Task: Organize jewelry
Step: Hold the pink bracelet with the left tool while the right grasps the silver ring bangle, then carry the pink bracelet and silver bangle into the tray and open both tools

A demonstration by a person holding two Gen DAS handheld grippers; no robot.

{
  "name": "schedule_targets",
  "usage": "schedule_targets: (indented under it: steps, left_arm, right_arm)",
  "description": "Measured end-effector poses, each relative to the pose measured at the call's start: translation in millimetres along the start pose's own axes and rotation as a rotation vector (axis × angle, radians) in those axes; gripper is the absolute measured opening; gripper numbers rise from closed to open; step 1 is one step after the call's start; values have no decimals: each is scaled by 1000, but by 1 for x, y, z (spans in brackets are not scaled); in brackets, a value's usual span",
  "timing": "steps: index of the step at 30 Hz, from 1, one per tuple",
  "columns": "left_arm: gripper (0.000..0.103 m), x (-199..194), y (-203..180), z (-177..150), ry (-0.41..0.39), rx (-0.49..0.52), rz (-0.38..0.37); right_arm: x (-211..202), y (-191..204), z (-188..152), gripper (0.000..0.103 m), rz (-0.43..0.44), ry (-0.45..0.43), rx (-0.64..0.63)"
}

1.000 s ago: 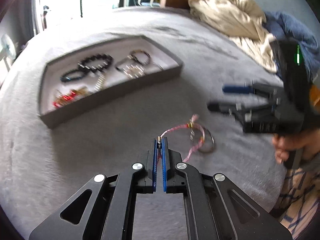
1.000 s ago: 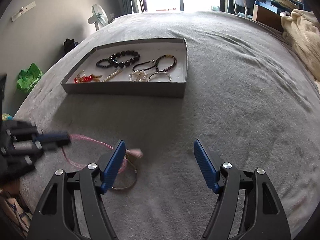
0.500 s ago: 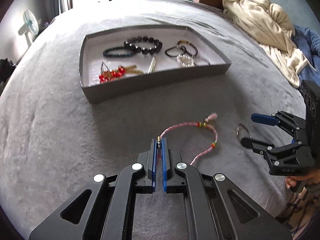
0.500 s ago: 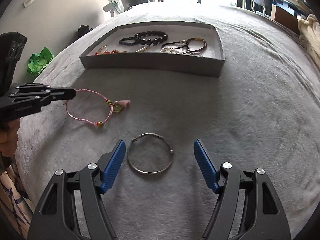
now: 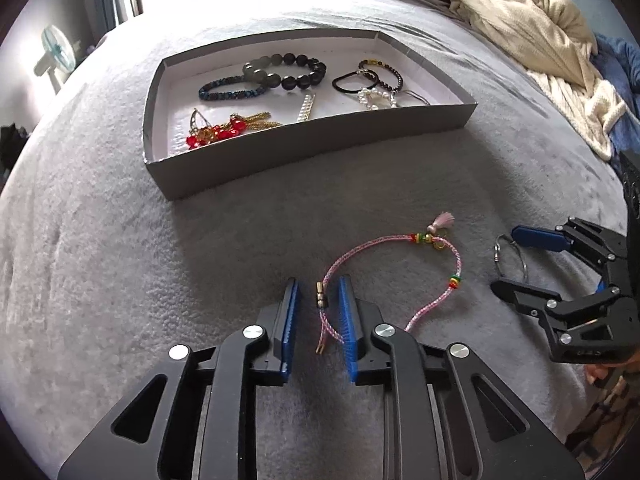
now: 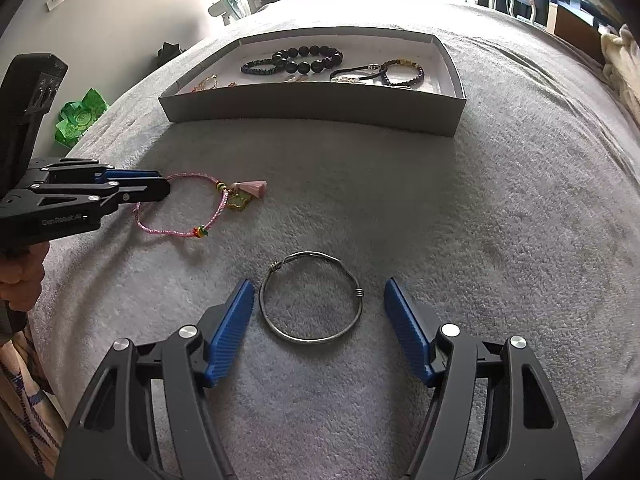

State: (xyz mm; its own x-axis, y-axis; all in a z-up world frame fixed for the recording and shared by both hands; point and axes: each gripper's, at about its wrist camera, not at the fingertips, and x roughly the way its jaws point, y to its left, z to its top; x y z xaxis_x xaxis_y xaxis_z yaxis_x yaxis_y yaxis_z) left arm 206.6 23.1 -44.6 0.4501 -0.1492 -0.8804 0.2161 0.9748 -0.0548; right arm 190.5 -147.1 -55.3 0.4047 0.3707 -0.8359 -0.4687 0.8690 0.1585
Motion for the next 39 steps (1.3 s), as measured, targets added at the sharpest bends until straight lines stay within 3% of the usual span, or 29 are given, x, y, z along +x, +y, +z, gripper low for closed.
schedule_targets:
  steps: [3,6,9,22,39]
  left_arm:
    - [22,5,0,1,0,5,6]
    - [21,5,-4,1,-4,23,11]
    - [5,1,-7,2,-13,35,-14]
    - [5,-50,-13,25,-174,25,-115]
    - [5,-91,1,70,-312,39,-128]
  right_arm:
    - [0,2,0,51,18,-2,-9]
    - [-1,5,1,51,18,-9,-23]
    - [-4,5,3,51,20,-16,-23]
    - [-28,-6,28,51,5,-104,22]
    - [-46,-13,65,51,8,-193,73]
